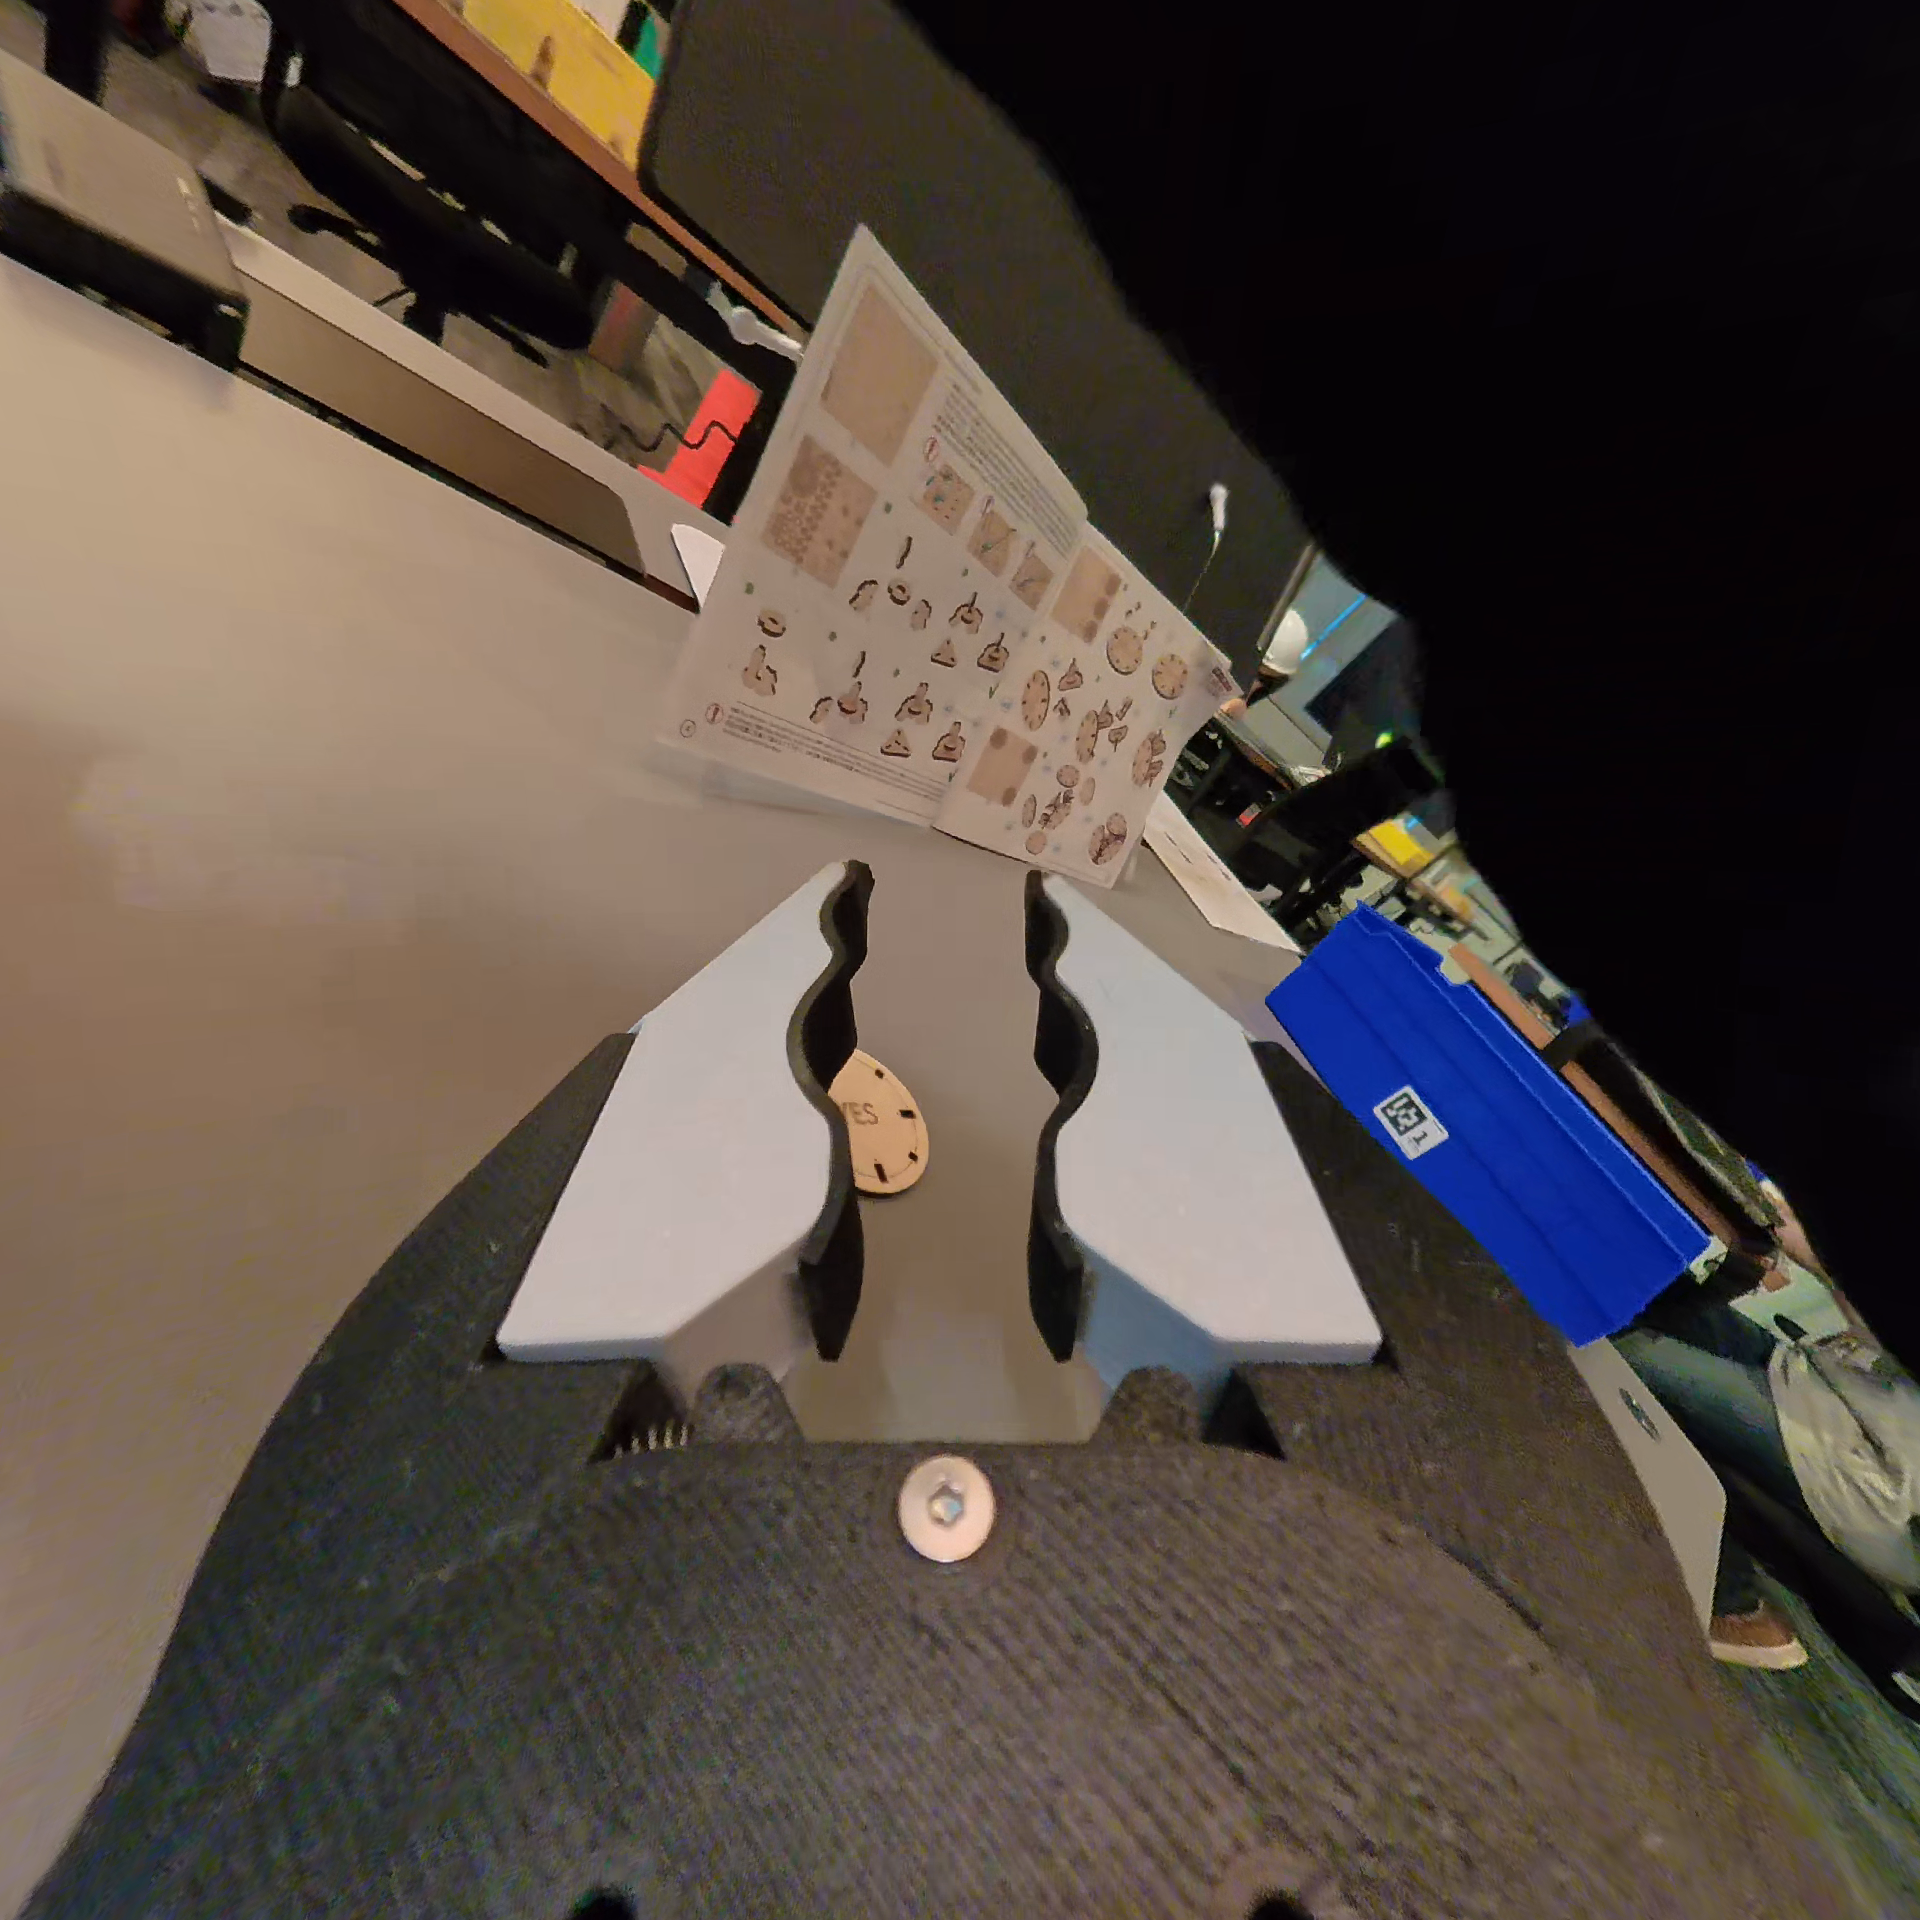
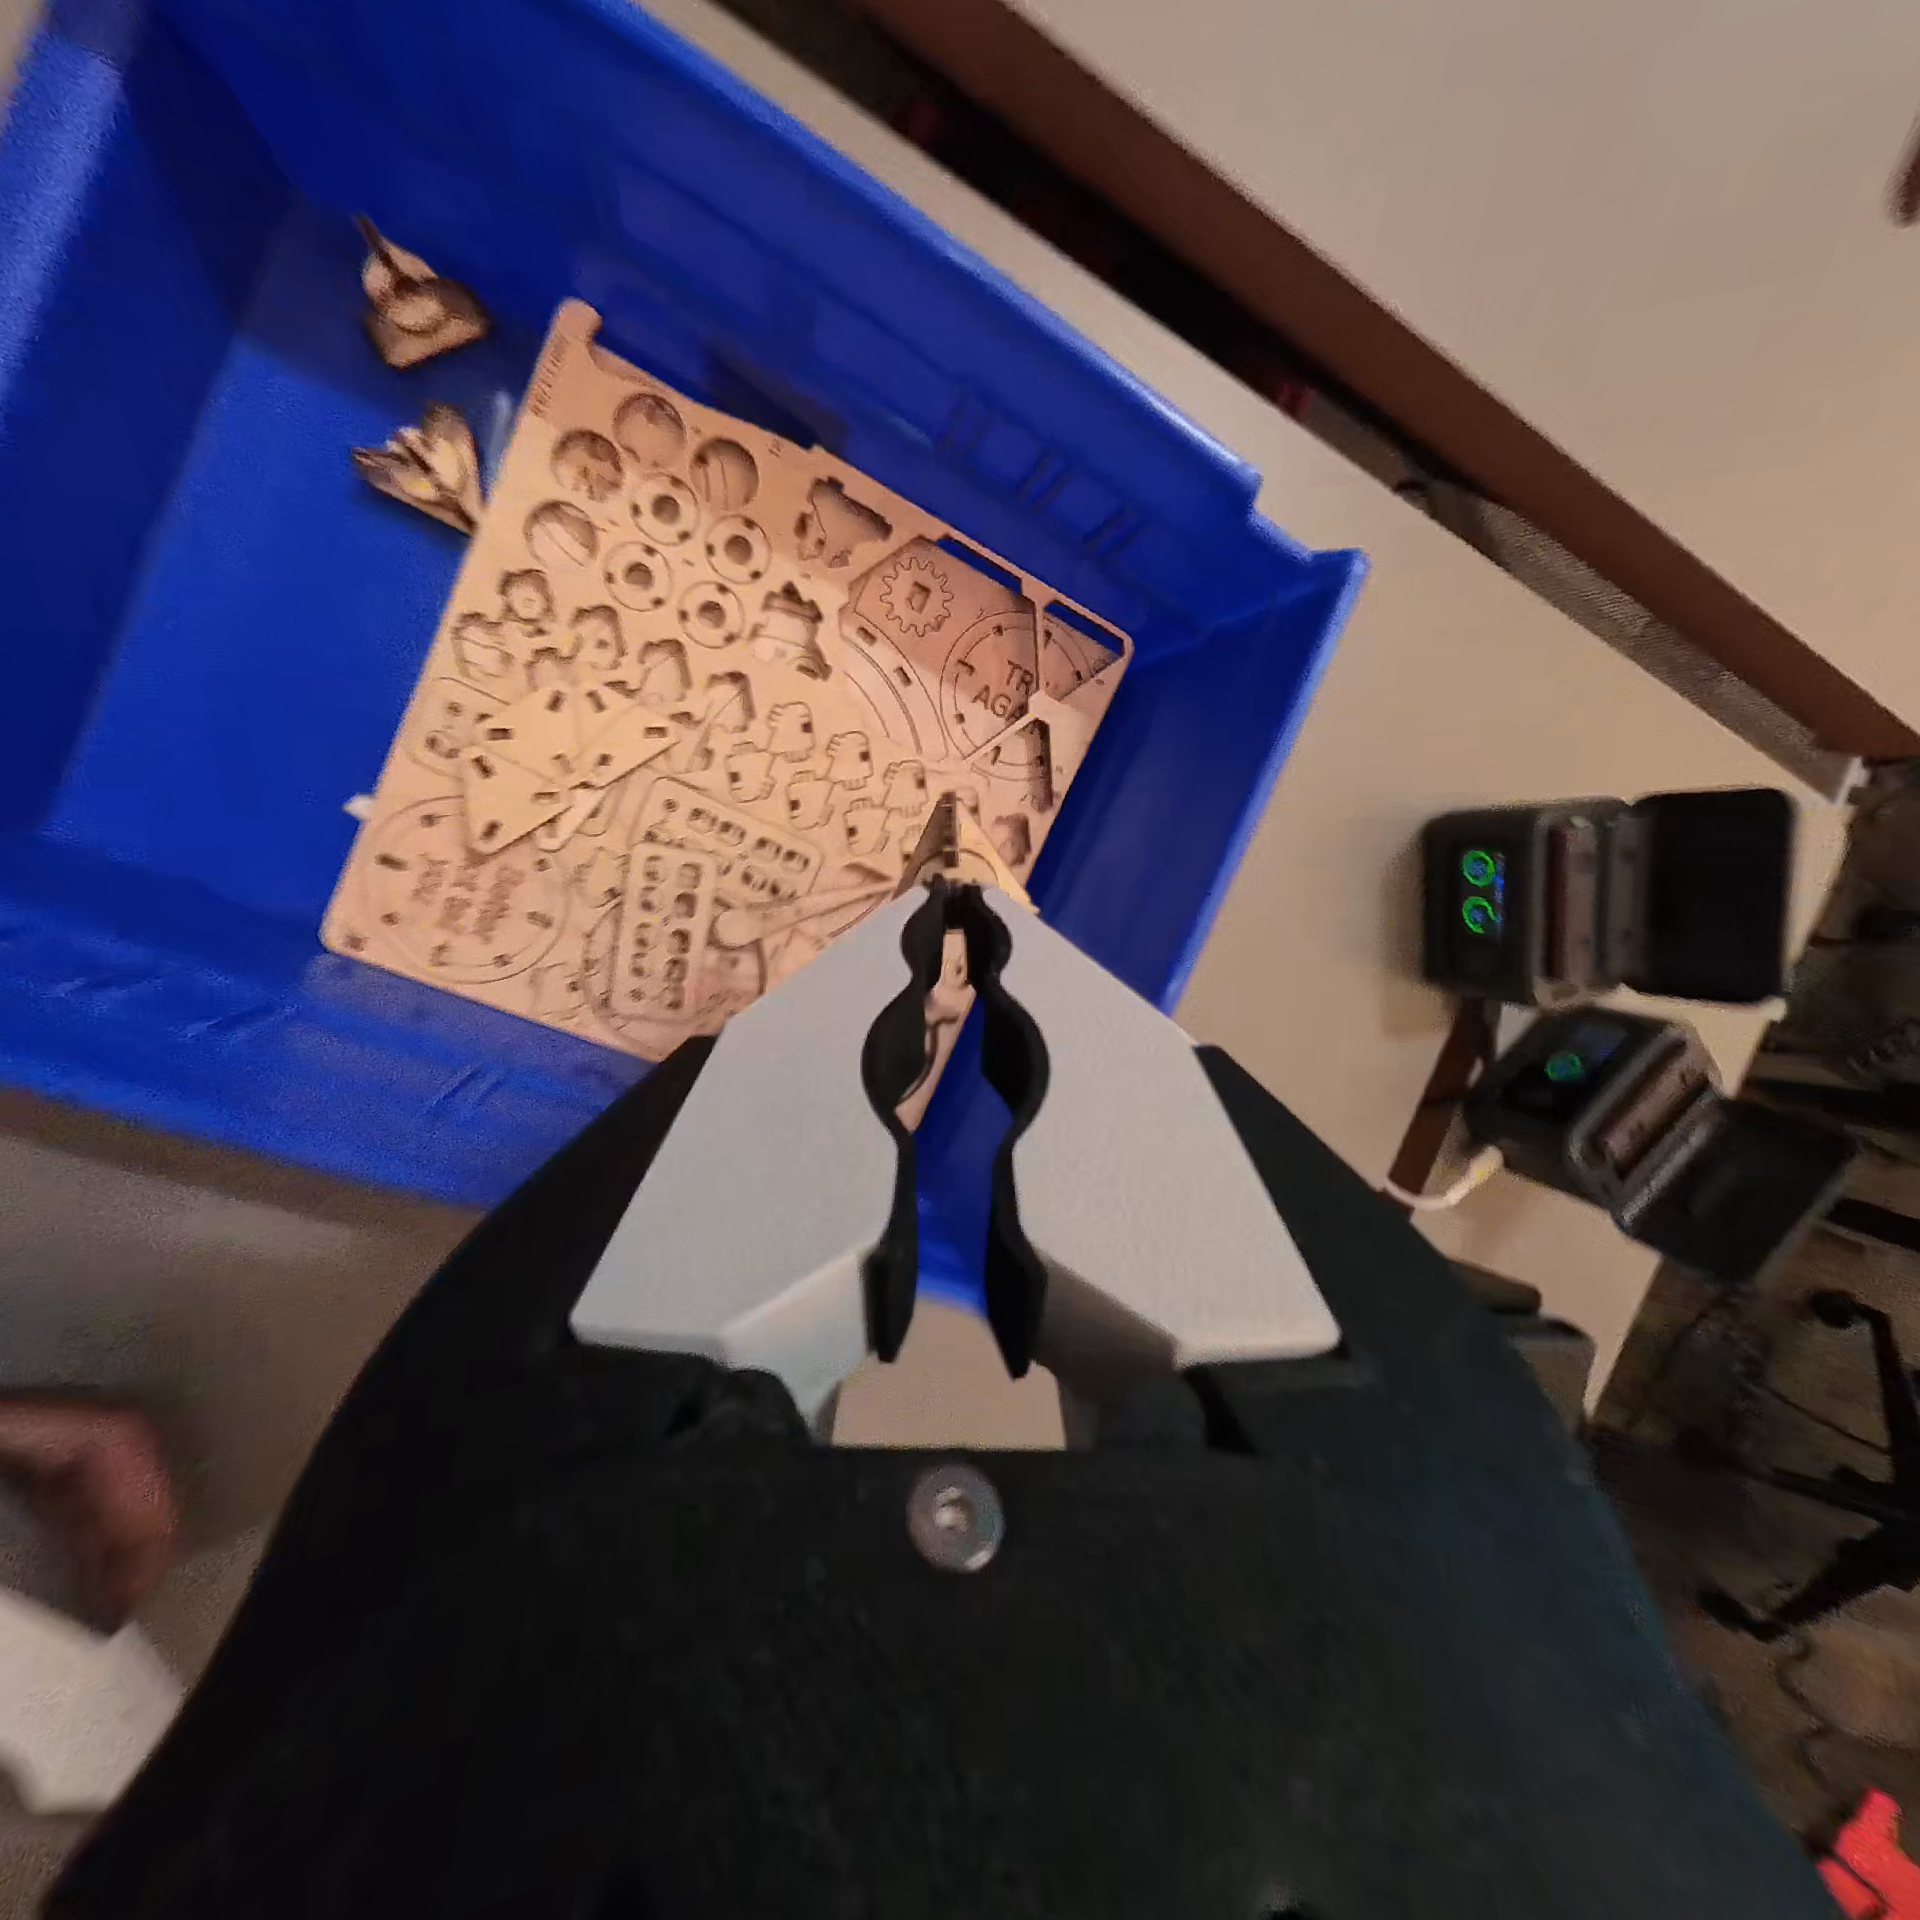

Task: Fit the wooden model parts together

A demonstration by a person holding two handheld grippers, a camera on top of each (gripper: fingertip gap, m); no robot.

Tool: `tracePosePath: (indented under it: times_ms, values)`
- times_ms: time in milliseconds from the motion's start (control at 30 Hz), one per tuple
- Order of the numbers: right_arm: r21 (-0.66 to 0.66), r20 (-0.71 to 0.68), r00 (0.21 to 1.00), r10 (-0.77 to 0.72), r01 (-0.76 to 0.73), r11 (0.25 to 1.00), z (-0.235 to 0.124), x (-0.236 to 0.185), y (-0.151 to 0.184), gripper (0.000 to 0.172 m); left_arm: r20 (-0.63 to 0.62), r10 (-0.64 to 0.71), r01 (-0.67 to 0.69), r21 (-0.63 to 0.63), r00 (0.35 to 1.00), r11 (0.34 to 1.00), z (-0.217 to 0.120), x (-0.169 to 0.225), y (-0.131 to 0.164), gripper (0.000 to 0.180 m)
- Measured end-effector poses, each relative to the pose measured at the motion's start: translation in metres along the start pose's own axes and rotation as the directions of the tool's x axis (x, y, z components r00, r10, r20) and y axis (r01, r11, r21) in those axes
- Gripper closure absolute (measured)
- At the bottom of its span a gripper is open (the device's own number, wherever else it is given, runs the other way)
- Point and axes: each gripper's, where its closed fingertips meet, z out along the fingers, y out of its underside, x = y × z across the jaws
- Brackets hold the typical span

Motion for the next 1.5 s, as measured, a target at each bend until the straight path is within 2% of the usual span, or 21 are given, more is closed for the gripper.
tracePosePath:
  times_ms: [100, 167, 233, 267, 333, 467, 600, 733, 800, 1100, 1233, 1300, 1367, 1500]
  values:
    - [0.081, -0.075, 0.993, 0.086, -0.08, 0.993, -0.056, -0.008, 0.02, 0.17, 0.03, -0.011, 0.01, 0.032, 0.999, 0.999, -0.003, -0.007, -0.007, 0.151]
    - [0.107, -0.13, 0.978, 0.161, -0.147, 0.983, -0.093, -0.014, 0.049, 0.17, 0.056, -0.025, 0.022, 0.056, 0.998, 0.998, -0.006, -0.013, -0.011, 0.152]
    - [0.08, -0.197, 0.954, 0.224, -0.212, 0.974, -0.123, -0.022, 0.094, 0.17, 0.074, -0.037, 0.034, 0.049, 0.997, 0.998, -0.006, -0.019, -0.01, 0.153]
    - [0.048, -0.226, 0.941, 0.253, -0.249, 0.967, -0.135, -0.027, 0.12, 0.17, 0.097, -0.037, 0.035, 0.025, 0.995, 0.999, -0.005, -0.023, -0.006, 0.16]
    - [-0.056, -0.239, 0.917, 0.319, -0.341, 0.938, -0.151, -0.049, 0.18, 0.17, 0.137, -0.016, 0.021, -0.036, 0.99, 0.999, -0.001, -0.028, 0.004, 0.167]
    - [-0.237, -0.201, 0.859, 0.47, -0.509, 0.828, -0.155, -0.111, 0.291, 0.171, 0.186, 0.069, -0.05, -0.109, 0.98, 0.993, 0.004, -0.031, 0.016, 0.173]
    - [-0.325, -0.196, 0.791, 0.579, -0.61, 0.723, -0.145, -0.163, 0.375, 0.17, 0.196, 0.113, -0.093, -0.108, 0.974, 0.99, 0.004, -0.03, 0.016, 0.172]
    - [-0.291, -0.173, 0.727, 0.664, -0.682, 0.671, -0.137, -0.185, 0.412, 0.171, 0.171, 0.088, -0.073, -0.091, 0.981, 0.993, 0.002, -0.029, 0.014, 0.166]
    - [-0.298, -0.176, 0.724, 0.667, -0.685, 0.665, -0.136, -0.19, 0.423, 0.17, 0.169, 0.076, -0.063, -0.085, 0.983, 0.994, 0.002, -0.03, 0.014, 0.165]
    - [-0.329, -0.214, 0.748, 0.628, -0.661, 0.675, -0.131, -0.184, 0.432, 0.168, 0.174, 0.119, -0.102, -0.1, 0.978, 0.99, 0.003, -0.028, 0.016, 0.164]
    - [-0.264, -0.233, 0.749, 0.621, -0.663, 0.701, -0.133, -0.166, 0.41, 0.155, 0.167, 0.111, -0.095, -0.096, 0.98, 0.991, 0.003, -0.028, 0.015, 0.164]
    - [-0.203, -0.236, 0.76, 0.605, -0.648, 0.734, -0.136, -0.151, 0.385, 0.153, 0.165, 0.122, -0.106, -0.103, 0.979, 0.989, 0.003, -0.026, 0.016, 0.164]
    - [-0.126, -0.224, 0.782, 0.582, -0.615, 0.778, -0.139, -0.132, 0.345, 0.153, 0.16, 0.132, -0.115, -0.111, 0.978, 0.987, 0.005, -0.024, 0.018, 0.163]
    - [0.051, -0.187, 0.862, 0.471, -0.47, 0.881, -0.139, -0.092, 0.23, 0.154, 0.153, 0.131, -0.114, -0.114, 0.979, 0.987, 0.005, -0.023, 0.018, 0.163]
